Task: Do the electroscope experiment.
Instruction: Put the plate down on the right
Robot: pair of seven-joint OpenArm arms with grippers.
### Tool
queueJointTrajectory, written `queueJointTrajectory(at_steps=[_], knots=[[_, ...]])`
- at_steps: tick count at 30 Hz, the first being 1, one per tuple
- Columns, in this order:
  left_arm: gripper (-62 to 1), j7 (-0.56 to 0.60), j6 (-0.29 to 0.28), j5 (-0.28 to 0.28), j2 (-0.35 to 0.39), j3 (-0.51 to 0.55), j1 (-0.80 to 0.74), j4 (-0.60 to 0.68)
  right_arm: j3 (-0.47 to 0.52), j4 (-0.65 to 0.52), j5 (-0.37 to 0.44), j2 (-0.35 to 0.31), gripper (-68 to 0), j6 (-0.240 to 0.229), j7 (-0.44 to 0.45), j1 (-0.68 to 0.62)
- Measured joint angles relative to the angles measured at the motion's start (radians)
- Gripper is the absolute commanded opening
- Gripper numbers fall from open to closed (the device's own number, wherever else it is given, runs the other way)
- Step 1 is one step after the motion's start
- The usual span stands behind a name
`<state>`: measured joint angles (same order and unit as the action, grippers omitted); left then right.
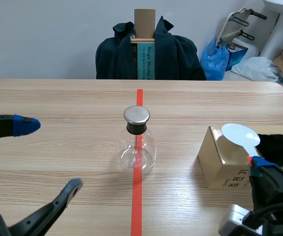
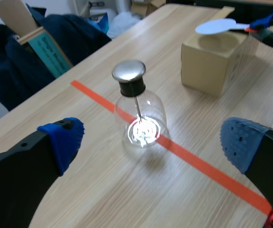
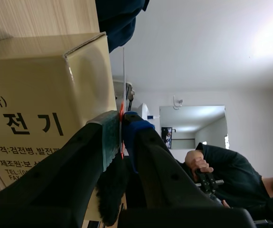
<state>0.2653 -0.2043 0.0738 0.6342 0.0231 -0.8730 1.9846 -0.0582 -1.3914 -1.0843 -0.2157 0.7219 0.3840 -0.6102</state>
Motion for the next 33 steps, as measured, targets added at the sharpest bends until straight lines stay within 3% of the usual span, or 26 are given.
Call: queueJointTrajectory(at_steps=[3, 11, 18, 26, 33], knots=[[1.4, 0.0, 0.034, -0.032, 0.0, 0.002, -0.038, -0.003, -0.014, 0.023, -0.015, 0.0, -66.8, 0.0, -0.008, 0.02], [1.4, 0.001, 0.046, -0.026, 0.0, 0.087, -0.092, -0.005, -0.022, 0.039, -0.014, 0.0, -64.3, 0.0, -0.023, 0.022], [1.4, -0.043, 0.044, -0.016, 0.002, 0.093, -0.097, -0.004, -0.022, 0.039, -0.014, 0.008, -63.9, 0.0, -0.046, 0.022], [1.4, -0.113, 0.037, 0.087, 0.059, 0.093, -0.143, 0.087, -0.022, 0.039, -0.045, 0.008, -63.9, 0.0, -0.041, 0.022], [1.4, -0.18, 0.035, 0.123, 0.069, 0.115, -0.143, 0.162, -0.022, 0.039, -0.045, 0.008, -63.7, 0.0, -0.048, 0.022]])
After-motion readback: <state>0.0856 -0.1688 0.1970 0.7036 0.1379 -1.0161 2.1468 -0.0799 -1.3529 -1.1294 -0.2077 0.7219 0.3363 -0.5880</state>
